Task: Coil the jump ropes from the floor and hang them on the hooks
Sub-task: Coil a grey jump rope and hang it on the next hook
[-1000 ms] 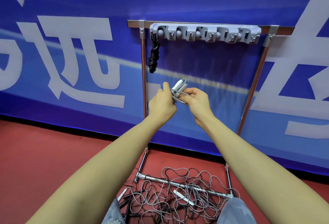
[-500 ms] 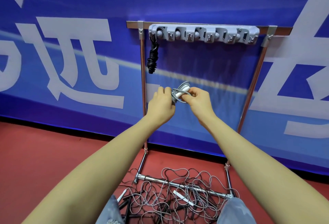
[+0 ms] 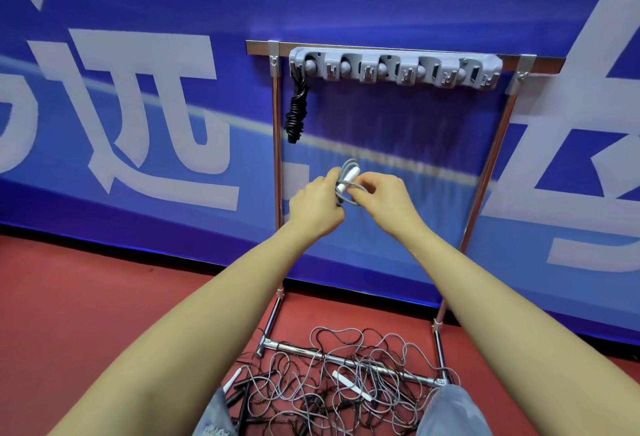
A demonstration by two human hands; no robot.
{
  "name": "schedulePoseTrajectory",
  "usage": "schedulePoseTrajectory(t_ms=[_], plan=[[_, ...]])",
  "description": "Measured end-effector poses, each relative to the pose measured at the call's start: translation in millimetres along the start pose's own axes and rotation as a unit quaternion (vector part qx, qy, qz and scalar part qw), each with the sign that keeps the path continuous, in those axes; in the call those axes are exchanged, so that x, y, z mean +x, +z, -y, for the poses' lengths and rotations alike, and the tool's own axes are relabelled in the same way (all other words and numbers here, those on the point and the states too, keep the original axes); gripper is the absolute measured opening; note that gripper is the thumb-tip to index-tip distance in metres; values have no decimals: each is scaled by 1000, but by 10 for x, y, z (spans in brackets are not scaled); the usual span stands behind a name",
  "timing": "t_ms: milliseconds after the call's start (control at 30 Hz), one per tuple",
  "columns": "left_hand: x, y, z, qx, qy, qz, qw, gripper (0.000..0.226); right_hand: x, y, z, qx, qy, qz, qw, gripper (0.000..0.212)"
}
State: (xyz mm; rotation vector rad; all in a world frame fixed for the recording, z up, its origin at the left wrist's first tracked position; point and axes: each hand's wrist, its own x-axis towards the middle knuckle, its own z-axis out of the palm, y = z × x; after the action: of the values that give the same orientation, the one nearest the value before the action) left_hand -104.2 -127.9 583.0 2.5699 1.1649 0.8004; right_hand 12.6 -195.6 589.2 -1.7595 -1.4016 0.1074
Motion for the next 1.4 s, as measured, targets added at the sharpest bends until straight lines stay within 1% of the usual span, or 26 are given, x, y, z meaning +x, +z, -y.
schedulePoseTrajectory(t_ms=[67,100,167,267,367,467,567,667,767,867,933,967,1067,1133,1200,1267,1400], plan=[[-14,-4,4,48,8,-17,999,27,-9,25,12,-34,8,-12,999,30],[-21,-3,5,62,11,-24,998,20,-19,35,25,-27,8,-17,999,30],[-23,-5,8,90,19,-32,995,15,-39,44,64,14,15,-28,999,26],[-4,-18,30,141,27,-38,989,15,-75,53,119,121,57,-42,990,18],[20,-28,66,179,22,-31,983,17,-96,71,142,172,82,-41,981,10],[24,-30,88,211,22,-27,977,19,-75,80,155,172,89,-60,979,9],[-3,-29,85,240,36,-26,970,20,-46,65,166,161,117,-112,974,5],[-3,-22,102,270,56,-29,961,22,-28,36,159,158,129,-127,971,16],[4,-27,136,289,106,-70,949,22,-8,11,120,153,141,-109,972,22],[4,-25,147,354,124,-76,924,41,-7,0,59,129,146,-64,979,14],[24,-18,175,358,145,-79,919,49,-36,-3,24,121,141,-33,982,10],[8,-30,167,360,155,-76,917,49,-53,-2,8,120,140,-26,982,12],[-18,18,178,376,178,-59,907,41,-99,6,-33,135,149,-24,979,27],[-68,59,202,397,180,-38,899,27,-126,13,-51,121,142,1,983,26],[-96,96,246,389,167,-25,905,21,-147,25,-58,75,122,32,989,18],[-131,130,264,365,152,4,919,22,-160,45,-45,38,111,54,992,12],[-226,146,240,326,117,32,938,24,-188,97,-52,6,115,68,991,11]])
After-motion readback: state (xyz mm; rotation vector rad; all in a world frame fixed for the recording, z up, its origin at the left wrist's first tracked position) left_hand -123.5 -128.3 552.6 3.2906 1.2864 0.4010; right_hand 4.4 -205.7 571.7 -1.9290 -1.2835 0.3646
